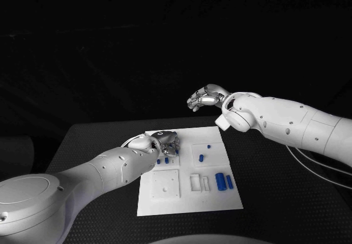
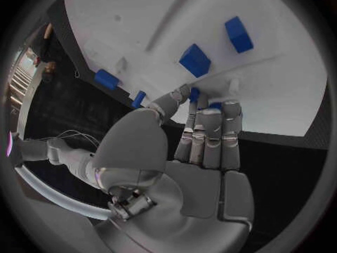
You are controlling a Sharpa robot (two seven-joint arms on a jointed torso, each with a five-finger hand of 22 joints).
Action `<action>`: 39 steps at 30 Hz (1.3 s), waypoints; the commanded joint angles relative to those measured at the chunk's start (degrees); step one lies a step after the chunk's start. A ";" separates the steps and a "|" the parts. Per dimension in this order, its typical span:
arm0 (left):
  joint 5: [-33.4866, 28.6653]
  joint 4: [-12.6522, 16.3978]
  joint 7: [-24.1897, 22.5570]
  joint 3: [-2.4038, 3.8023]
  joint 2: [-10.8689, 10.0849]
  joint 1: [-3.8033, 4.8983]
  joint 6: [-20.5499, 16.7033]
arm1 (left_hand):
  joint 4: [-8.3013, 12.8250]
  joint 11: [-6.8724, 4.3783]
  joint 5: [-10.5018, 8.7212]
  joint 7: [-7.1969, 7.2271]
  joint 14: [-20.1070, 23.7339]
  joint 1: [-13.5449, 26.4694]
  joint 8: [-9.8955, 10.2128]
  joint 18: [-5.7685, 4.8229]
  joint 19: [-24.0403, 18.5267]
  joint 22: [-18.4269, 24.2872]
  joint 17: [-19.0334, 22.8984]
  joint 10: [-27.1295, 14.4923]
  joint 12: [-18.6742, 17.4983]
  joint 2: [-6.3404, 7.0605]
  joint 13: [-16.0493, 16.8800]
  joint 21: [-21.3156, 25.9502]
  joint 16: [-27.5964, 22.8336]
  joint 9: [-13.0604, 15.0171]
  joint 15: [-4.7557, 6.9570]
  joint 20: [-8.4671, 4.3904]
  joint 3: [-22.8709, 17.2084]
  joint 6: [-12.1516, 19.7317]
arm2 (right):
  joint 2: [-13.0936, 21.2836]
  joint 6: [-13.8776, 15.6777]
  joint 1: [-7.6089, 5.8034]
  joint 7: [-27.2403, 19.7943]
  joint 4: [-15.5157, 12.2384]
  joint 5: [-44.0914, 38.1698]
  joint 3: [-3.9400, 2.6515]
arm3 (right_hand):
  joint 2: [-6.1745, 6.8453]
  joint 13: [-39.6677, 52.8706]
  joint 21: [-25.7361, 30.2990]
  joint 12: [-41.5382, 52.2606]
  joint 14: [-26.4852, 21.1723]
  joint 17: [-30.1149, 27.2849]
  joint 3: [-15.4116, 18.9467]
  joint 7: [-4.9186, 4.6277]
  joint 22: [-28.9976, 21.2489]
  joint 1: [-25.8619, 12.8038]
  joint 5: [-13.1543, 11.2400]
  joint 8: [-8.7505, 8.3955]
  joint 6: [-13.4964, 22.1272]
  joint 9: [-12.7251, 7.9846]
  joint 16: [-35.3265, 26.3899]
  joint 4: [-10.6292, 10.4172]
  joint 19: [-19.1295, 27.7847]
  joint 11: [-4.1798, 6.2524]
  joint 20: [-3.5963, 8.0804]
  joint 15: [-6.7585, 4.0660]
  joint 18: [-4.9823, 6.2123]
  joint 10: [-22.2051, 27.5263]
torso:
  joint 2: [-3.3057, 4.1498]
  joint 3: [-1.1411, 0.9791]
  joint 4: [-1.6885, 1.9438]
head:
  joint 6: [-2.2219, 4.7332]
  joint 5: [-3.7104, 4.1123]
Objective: Assemble the parts on the task board
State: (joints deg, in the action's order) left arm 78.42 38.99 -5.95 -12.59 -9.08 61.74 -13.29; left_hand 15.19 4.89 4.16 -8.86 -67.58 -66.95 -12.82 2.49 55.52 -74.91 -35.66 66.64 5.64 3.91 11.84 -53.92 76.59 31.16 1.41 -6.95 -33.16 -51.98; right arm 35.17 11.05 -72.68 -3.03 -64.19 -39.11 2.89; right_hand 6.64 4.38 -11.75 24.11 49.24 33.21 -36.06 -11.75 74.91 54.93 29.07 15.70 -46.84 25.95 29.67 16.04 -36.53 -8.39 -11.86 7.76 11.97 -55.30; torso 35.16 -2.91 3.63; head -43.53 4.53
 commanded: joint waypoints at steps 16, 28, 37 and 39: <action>0.41 -0.85 0.25 -0.08 0.70 -0.38 3.09 | -0.30 -0.47 0.44 0.64 -1.00 0.25 -1.03 4.90 0.31 -1.04 0.74 2.28 0.20 -2.48 0.12 -0.64 0.29 -0.31 0.67 -0.58 -0.49 -1.90 | -0.05 -0.03 -0.03 -0.40 -0.17 0.03 -0.04 | 0.32 -0.11 0.26 0.35 -0.24 -0.10 -0.33 0.02 1.39 0.13 0.20 0.21 0.44 -0.11 0.28 -0.14 -0.45 -0.02 0.14 0.17 -0.85 -0.38 | 0.12 0.01 -0.03 | 0.02 0.11; 0.42 -0.88 -0.63 -0.08 0.62 -0.47 0.99 | 0.62 -0.86 0.66 1.15 -1.80 -0.33 -1.81 4.89 0.71 -0.99 1.20 4.12 0.35 -3.30 0.24 -1.02 0.32 -0.41 1.06 -0.90 -0.98 -3.38 | 0.05 0.08 -0.06 -0.45 -0.38 0.04 -0.04 | 0.32 -0.13 0.27 0.37 -0.24 -0.10 -0.33 0.03 1.39 0.13 0.19 0.22 0.43 -0.12 0.29 -0.14 -0.46 -0.02 0.14 0.17 -0.86 -0.38 | 0.02 -0.01 0.09 | -0.01 0.28; -1.57 0.33 -3.28 0.04 -0.34 -0.45 -5.78 | 0.08 -1.16 -0.96 1.36 -2.83 -1.27 -2.02 4.90 1.59 -0.69 1.88 5.04 -0.08 -2.36 0.11 -1.10 -0.17 -0.77 1.38 -1.27 -3.49 -4.03 | 0.28 0.14 -0.07 -0.43 -0.45 0.04 -0.04 | 0.31 -0.14 0.28 0.37 -0.23 -0.11 -0.35 0.03 1.39 0.15 0.20 0.23 0.43 -0.13 0.30 -0.13 -0.47 -0.01 0.15 0.16 -0.86 -0.39 | -0.04 0.02 0.19 | 0.15 0.32; -2.01 0.76 -3.39 0.12 -0.60 -0.44 -5.98 | -0.18 -1.19 -1.00 1.39 -2.97 -1.19 -2.08 4.88 1.71 -0.68 1.95 5.19 -0.15 -2.27 0.10 -1.13 -0.20 -0.82 1.40 -1.30 -3.82 -4.17 | 0.33 0.13 -0.07 -0.43 -0.48 0.04 -0.04 | 0.31 -0.14 0.28 0.37 -0.23 -0.11 -0.35 0.03 1.39 0.16 0.21 0.23 0.43 -0.14 0.30 -0.13 -0.47 -0.01 0.15 0.16 -0.86 -0.39 | -0.03 0.03 0.21 | 0.15 0.33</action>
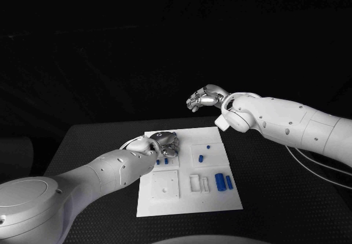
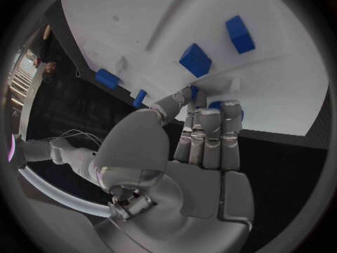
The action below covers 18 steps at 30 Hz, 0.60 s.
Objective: Assemble the parts on the task board
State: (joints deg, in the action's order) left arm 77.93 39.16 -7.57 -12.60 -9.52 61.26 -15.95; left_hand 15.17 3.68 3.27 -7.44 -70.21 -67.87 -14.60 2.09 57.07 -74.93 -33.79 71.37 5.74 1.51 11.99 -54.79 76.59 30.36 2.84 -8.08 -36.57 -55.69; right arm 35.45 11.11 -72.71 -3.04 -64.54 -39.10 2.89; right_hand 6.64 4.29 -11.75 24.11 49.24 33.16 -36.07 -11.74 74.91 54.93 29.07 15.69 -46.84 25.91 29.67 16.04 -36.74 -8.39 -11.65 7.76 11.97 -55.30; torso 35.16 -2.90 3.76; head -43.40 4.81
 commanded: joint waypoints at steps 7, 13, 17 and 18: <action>-2.38 1.40 -2.06 0.36 -0.85 0.06 -4.22 | -0.54 -0.04 -0.07 0.00 -0.56 -0.11 -0.35 5.28 0.37 -0.64 0.20 0.66 -0.38 0.16 -0.09 -0.31 -0.26 -0.11 0.03 -0.25 -0.85 -0.57 | 0.18 0.08 -0.03 -0.45 -0.20 0.02 -0.03 | 0.31 -0.06 0.29 0.38 -0.23 -0.07 -0.36 0.03 1.39 0.17 0.22 0.25 0.43 -0.10 0.31 -0.12 -0.27 -0.01 -0.05 0.16 -0.86 -0.39 | -0.02 0.03 0.04 | 0.27 -0.07; -3.82 2.81 -2.11 2.17 -1.54 0.10 -4.60 | -0.65 -0.06 -0.04 0.00 -0.62 -0.10 -0.34 5.29 0.45 -0.63 0.25 0.72 -0.45 0.18 -0.11 -0.33 -0.30 -0.16 0.06 -0.29 -1.04 -0.57 | 0.28 0.09 -0.03 -0.45 -0.17 0.02 -0.03 | 0.32 -0.07 0.29 0.39 -0.23 -0.07 -0.36 0.03 1.40 0.18 0.23 0.25 0.42 -0.11 0.31 -0.11 -0.28 0.00 -0.04 0.16 -0.86 -0.40 | -0.04 0.05 0.15 | 0.45 -0.23; -4.39 4.16 -1.72 3.22 -2.43 0.23 -3.56 | -0.72 -0.08 -0.03 0.00 -0.67 -0.08 -0.35 5.30 0.51 -0.63 0.28 0.79 -0.48 0.19 -0.12 -0.35 -0.33 -0.18 0.08 -0.31 -1.15 -0.59 | 0.43 0.03 -0.03 -0.44 -0.22 0.02 -0.03 | 0.32 -0.07 0.30 0.39 -0.23 -0.07 -0.37 0.04 1.40 0.18 0.24 0.26 0.42 -0.12 0.32 -0.11 -0.28 0.00 -0.04 0.16 -0.86 -0.40 | -0.08 0.08 0.18 | 0.37 -0.34; -4.67 4.43 -1.66 3.30 -2.70 0.27 -3.29 | -0.74 -0.08 -0.03 0.00 -0.68 -0.07 -0.36 5.30 0.52 -0.63 0.29 0.80 -0.49 0.19 -0.12 -0.36 -0.33 -0.19 0.08 -0.31 -1.16 -0.60 | 0.50 0.06 -0.03 -0.43 -0.26 0.02 -0.03 | 0.32 -0.08 0.30 0.39 -0.23 -0.07 -0.36 0.03 1.40 0.18 0.24 0.26 0.42 -0.12 0.32 -0.11 -0.28 0.00 -0.04 0.16 -0.86 -0.40 | -0.10 0.08 0.20 | 0.39 -0.38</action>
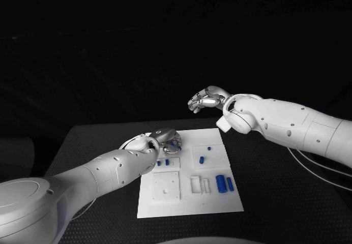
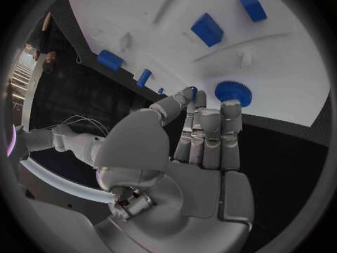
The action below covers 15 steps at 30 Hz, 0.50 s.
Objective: Assemble the parts on the task board
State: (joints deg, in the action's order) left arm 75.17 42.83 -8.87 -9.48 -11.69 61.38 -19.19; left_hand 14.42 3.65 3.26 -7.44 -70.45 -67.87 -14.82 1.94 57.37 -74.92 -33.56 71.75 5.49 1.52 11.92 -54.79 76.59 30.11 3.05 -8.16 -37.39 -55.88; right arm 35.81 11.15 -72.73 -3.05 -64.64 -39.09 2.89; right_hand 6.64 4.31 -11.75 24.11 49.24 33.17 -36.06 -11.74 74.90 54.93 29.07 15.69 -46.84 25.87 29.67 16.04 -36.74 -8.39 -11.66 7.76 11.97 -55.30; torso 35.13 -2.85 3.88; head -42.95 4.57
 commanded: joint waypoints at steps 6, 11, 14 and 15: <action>-2.41 2.72 0.11 0.22 -2.90 0.28 1.08 | -0.07 -0.07 -0.01 0.01 -0.51 -0.03 -0.14 5.45 0.28 -0.65 0.09 0.47 -0.27 0.16 -0.06 -0.38 -0.33 0.04 -0.11 -0.25 -0.41 -0.42 | 0.57 0.07 -0.02 -0.42 -0.39 0.02 -0.03 | 0.32 -0.09 0.31 0.39 -0.23 -0.08 -0.37 0.03 1.40 0.19 0.24 0.27 0.42 -0.08 0.32 -0.11 -0.29 0.00 -0.04 0.16 -0.87 -0.40 | -0.15 0.14 0.33 | -0.09 -0.18; -2.93 3.68 0.12 0.20 -5.02 0.55 2.42 | -0.09 -0.08 0.02 0.01 -0.54 -0.02 -0.14 5.46 0.30 -0.65 0.09 0.50 -0.28 0.15 -0.06 -0.39 -0.33 0.03 -0.10 -0.26 -0.45 -0.43 | 0.89 0.05 -0.02 -0.39 -0.46 0.02 -0.03 | 0.32 -0.10 0.31 0.40 -0.23 -0.08 -0.37 0.04 1.40 0.19 0.24 0.27 0.42 -0.08 0.32 -0.11 -0.29 0.00 -0.04 0.16 -0.87 -0.40 | -0.22 0.38 0.75 | -0.43 0.18; -3.20 3.46 0.13 0.20 -5.56 0.55 2.60 | -0.09 -0.09 0.06 0.02 -0.55 -0.03 -0.15 5.46 0.30 -0.65 0.10 0.53 -0.29 0.15 -0.06 -0.39 -0.34 0.03 -0.09 -0.27 -0.50 -0.44 | 0.87 0.05 -0.02 -0.42 -0.35 0.02 -0.03 | 0.32 -0.10 0.31 0.40 -0.23 -0.09 -0.37 0.04 1.40 0.19 0.25 0.27 0.42 -0.09 0.33 -0.11 -0.29 0.00 -0.03 0.16 -0.87 -0.40 | -0.24 0.52 0.95 | -0.45 0.21; -3.27 3.37 0.12 0.20 -5.66 0.55 2.74 | -0.09 -0.09 0.06 0.02 -0.55 -0.03 -0.15 5.46 0.31 -0.65 0.11 0.54 -0.29 0.14 -0.06 -0.39 -0.34 0.02 -0.09 -0.28 -0.51 -0.45 | 0.84 0.03 -0.01 -0.43 -0.33 0.02 -0.03 | 0.32 -0.10 0.31 0.40 -0.23 -0.09 -0.37 0.04 1.40 0.19 0.25 0.27 0.42 -0.09 0.33 -0.11 -0.30 0.00 -0.03 0.16 -0.87 -0.40 | -0.25 0.60 1.02 | -0.46 0.28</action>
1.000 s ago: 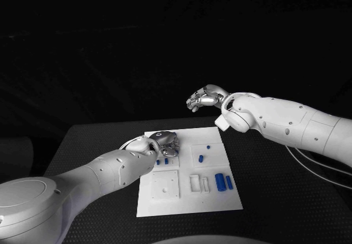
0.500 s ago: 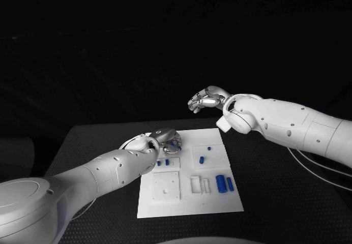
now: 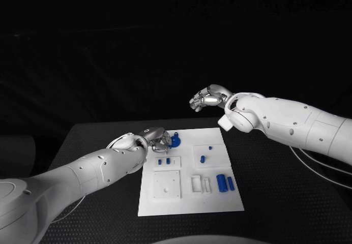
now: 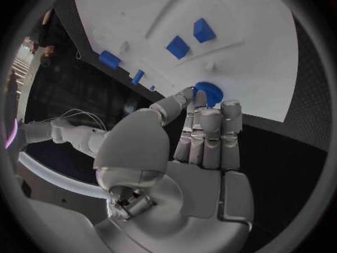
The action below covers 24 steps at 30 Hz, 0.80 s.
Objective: Assemble the parts on the task board
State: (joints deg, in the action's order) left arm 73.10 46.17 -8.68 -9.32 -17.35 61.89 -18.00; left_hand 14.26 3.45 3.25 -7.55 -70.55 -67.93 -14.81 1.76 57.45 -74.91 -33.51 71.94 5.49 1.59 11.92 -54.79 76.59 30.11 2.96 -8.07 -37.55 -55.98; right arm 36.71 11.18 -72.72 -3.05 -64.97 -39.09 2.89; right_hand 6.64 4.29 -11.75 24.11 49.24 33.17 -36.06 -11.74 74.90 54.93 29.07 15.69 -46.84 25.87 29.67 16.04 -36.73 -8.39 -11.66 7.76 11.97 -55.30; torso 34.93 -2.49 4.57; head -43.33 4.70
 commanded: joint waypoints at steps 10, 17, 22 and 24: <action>-1.43 0.02 0.07 0.04 -1.38 0.00 2.88 | 0.03 0.06 0.10 0.16 -0.52 0.05 -0.22 5.65 0.26 -0.67 0.09 0.52 -0.29 0.03 -0.05 -0.41 -0.35 0.01 0.04 -0.39 -0.48 -0.44 | -0.08 -0.11 -0.01 -0.48 0.09 0.02 -0.04 | 0.30 -0.09 0.32 0.41 -0.23 -0.10 -0.39 0.04 1.40 0.21 0.27 0.29 0.42 -0.11 0.33 -0.10 -0.31 0.00 -0.03 0.16 -0.87 -0.41 | -0.02 0.14 0.16 | -0.30 -0.25; -1.43 0.01 0.28 0.03 -1.85 -0.04 3.85 | 0.04 0.04 0.11 0.17 -0.53 0.05 -0.24 5.65 0.28 -0.67 0.11 0.57 -0.31 0.01 -0.06 -0.41 -0.37 0.00 0.06 -0.41 -0.54 -0.47 | 0.05 -0.12 -0.01 -0.48 0.11 0.02 -0.04 | 0.29 -0.10 0.33 0.42 -0.23 -0.10 -0.39 0.04 1.40 0.21 0.28 0.30 0.41 -0.11 0.34 -0.11 -0.32 0.00 -0.03 0.16 -0.88 -0.41 | -0.02 0.03 0.01 | -0.42 -0.58; -1.66 -0.38 0.23 0.01 -1.86 -0.13 4.26 | 0.04 0.04 0.11 0.17 -0.53 0.07 -0.23 5.64 0.27 -0.67 0.12 0.57 -0.34 0.01 -0.07 -0.41 -0.39 -0.01 0.06 -0.41 -0.57 -0.46 | 0.06 -0.13 -0.01 -0.48 0.04 0.02 -0.04 | 0.28 -0.10 0.33 0.42 -0.23 -0.10 -0.39 0.04 1.40 0.21 0.28 0.30 0.42 -0.12 0.34 -0.11 -0.32 0.01 -0.02 0.16 -0.88 -0.41 | -0.01 -0.01 -0.02 | -0.44 -0.73; -1.66 -0.34 0.25 0.01 -1.86 -0.16 4.39 | 0.03 0.04 0.11 0.17 -0.53 0.09 -0.23 5.64 0.27 -0.67 0.13 0.57 -0.36 0.01 -0.07 -0.41 -0.40 -0.02 0.06 -0.41 -0.57 -0.44 | 0.06 -0.12 -0.01 -0.48 0.04 0.02 -0.04 | 0.28 -0.10 0.33 0.42 -0.23 -0.11 -0.39 0.04 1.40 0.22 0.28 0.30 0.42 -0.12 0.35 -0.10 -0.33 0.01 -0.02 0.15 -0.88 -0.42 | -0.02 -0.04 -0.06 | -0.40 -0.71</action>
State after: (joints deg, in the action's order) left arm 71.97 45.74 -8.39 -9.34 -19.27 61.72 -14.82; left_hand 14.26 3.62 3.03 -7.24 -70.85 -67.84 -14.87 1.73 57.76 -74.94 -33.47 72.12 5.49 1.68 11.86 -55.02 76.53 30.01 3.05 -8.17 -37.86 -56.07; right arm 36.76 11.17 -72.72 -3.05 -64.87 -39.08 2.89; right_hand 6.64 4.27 -11.75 24.34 49.24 33.12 -36.06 -11.74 74.90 54.93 29.07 15.69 -46.84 25.83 29.67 16.04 -36.73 -8.39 -11.66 7.76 11.97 -55.30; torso 34.91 -2.49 4.56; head -43.79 4.00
